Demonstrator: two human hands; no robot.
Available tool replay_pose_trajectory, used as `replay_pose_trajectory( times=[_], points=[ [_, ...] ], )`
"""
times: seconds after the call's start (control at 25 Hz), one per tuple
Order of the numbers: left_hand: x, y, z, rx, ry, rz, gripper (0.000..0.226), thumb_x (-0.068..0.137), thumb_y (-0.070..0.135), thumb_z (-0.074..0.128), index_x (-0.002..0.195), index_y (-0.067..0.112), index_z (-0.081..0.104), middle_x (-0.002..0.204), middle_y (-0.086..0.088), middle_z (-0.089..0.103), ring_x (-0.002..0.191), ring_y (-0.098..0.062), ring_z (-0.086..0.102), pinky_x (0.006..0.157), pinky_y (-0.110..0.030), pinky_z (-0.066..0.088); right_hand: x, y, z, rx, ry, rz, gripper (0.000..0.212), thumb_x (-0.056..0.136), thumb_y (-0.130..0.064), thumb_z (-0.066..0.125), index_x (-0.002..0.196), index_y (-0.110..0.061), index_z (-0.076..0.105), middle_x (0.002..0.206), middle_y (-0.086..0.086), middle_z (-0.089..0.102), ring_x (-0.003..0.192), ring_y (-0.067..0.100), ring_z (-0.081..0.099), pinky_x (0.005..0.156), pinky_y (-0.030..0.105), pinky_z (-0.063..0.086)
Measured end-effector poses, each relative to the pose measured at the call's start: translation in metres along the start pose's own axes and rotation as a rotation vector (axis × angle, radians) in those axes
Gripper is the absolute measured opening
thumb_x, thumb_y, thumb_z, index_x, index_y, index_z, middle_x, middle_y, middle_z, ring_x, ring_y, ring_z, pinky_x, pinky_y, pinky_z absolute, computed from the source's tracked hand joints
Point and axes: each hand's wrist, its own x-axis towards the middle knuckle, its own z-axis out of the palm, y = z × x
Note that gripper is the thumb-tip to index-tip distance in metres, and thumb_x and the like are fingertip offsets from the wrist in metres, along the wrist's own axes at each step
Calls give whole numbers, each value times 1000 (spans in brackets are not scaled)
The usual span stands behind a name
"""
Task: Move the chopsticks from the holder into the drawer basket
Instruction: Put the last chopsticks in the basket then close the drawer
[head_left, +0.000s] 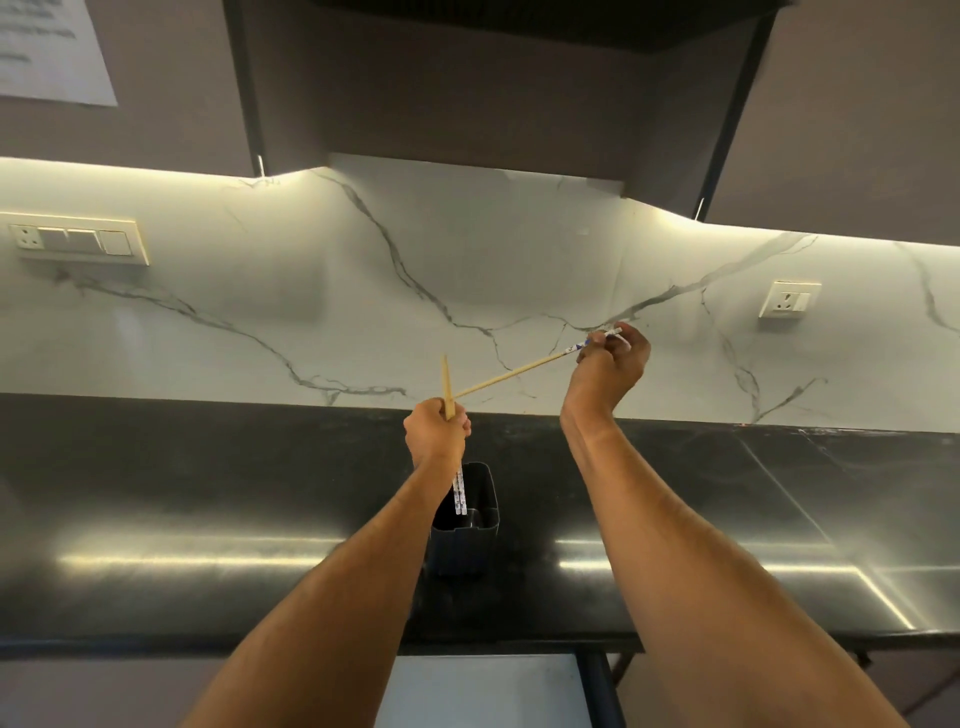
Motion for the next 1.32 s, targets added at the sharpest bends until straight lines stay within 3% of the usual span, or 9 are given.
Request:
replay_pose_trajectory(
  times=[0.12,0.24,0.48,0.6,0.76,0.92,1.0,1.2,1.32],
  points=[
    [-9,2,-2,-241,-1,-188,5,95,3,66,96,5,70,87,-11,76,76,-18,77,76,-36,65,-2,-1,-12,5,-33,39,34,93,11,46,114,-13,55,89,15,62,73,19,59,69,28,53],
    [-25,18,3,-581,-74,-358,9,97,1,61,104,-1,67,95,-18,76,82,-25,78,81,-42,64,-25,18,-32,-161,-113,133,23,97,7,53,106,-9,66,89,10,67,73,18,66,67,24,57],
    [-33,31,0,-883,-47,-426,16,100,2,55,110,-3,67,101,-20,75,92,-29,76,82,-46,63,-43,47,-79,-543,-289,109,11,89,-8,75,99,-11,78,86,4,76,78,13,74,75,26,61],
    [-55,27,-6,-935,-17,-438,17,100,2,55,113,-2,66,104,-19,75,93,-28,76,87,-47,61,-55,42,-109,-669,-374,126,8,88,-19,78,94,-15,79,85,2,77,80,15,75,70,28,62],
    [-54,24,-5,-945,46,-423,17,100,2,55,114,-3,64,103,-19,75,90,-28,77,87,-47,61,-56,39,-110,-660,-554,325,3,90,-16,76,91,-13,76,79,8,77,67,23,77,62,37,65],
    [-65,19,-3,-859,15,-396,16,102,1,52,111,-4,64,97,-18,74,88,-30,77,85,-46,62,-61,31,-108,-1086,-961,18,9,96,-23,67,93,-19,74,76,0,74,67,18,71,61,30,59],
    [-74,14,1,-825,-18,-385,17,102,1,51,111,-3,65,99,-18,74,89,-30,76,85,-45,62,-66,26,-100,-1196,-1112,-44,14,99,-22,61,88,-20,70,77,1,72,67,19,70,62,31,59],
    [-82,-1,-4,-830,-96,-360,16,101,4,54,113,2,66,103,-16,75,92,-26,77,87,-42,62,-73,25,-94,-1139,-1099,-4,20,98,-12,61,81,-16,71,73,4,72,62,14,72,60,26,62],
    [-82,-7,-11,-459,-24,-303,19,94,6,68,112,7,68,97,-8,76,89,-19,76,86,-39,62,-77,26,-95,-1201,-1042,-72,18,97,-12,62,82,-15,72,74,5,71,67,18,72,65,33,64]
  ],
)
